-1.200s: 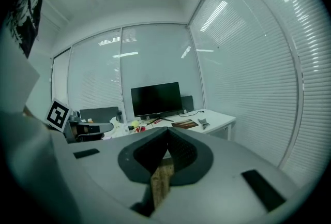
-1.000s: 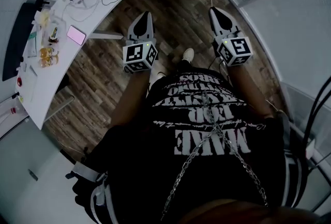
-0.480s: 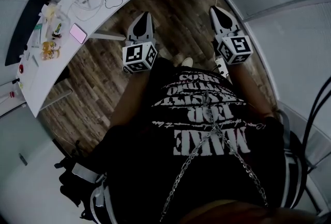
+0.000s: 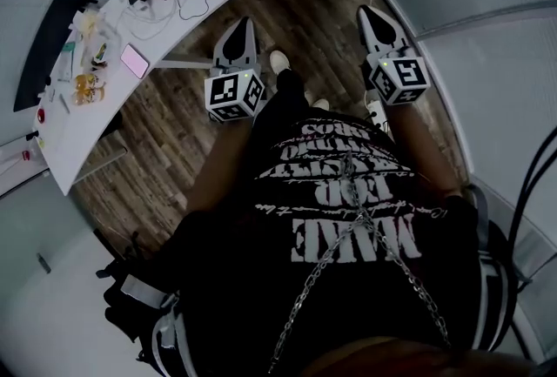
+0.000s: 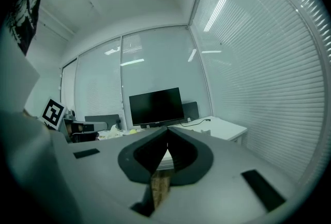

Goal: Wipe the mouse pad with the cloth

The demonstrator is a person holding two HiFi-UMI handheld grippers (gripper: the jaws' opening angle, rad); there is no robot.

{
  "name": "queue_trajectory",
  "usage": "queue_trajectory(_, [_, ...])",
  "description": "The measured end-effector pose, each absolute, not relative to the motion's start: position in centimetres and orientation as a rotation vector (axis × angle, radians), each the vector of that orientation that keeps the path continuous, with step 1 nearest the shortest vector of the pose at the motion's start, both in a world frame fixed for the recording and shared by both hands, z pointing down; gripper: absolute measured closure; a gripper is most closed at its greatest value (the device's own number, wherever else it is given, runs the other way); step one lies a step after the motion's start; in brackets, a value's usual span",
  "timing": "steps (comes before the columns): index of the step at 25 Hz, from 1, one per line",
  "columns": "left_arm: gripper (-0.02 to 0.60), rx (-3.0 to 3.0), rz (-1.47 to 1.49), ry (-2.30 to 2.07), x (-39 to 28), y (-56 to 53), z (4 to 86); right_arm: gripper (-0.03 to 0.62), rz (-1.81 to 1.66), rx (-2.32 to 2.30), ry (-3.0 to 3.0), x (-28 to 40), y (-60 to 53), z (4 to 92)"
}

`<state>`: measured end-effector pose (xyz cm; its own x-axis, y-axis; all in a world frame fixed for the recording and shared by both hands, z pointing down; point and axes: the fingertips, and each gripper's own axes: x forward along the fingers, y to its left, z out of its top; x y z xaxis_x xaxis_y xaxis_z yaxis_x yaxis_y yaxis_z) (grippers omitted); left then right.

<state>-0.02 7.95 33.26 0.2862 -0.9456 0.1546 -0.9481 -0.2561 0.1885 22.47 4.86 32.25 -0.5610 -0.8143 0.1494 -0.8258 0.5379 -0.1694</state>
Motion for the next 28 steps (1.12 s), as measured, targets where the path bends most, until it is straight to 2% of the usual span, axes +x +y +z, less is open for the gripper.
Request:
queue_trajectory(9, [0.575, 2.325, 0.03, -1.683, 0.2, 2.2, 35.9, 0.592, 0.322, 1.472, -2.651, 22.2, -0.1, 33.7])
queue_trajectory(28, [0.577, 2.303, 0.05, -1.639, -5.0, -8.5, 38.2, 0.592, 0.381, 1.451, -2.603, 16.9, -9.7, 36.2])
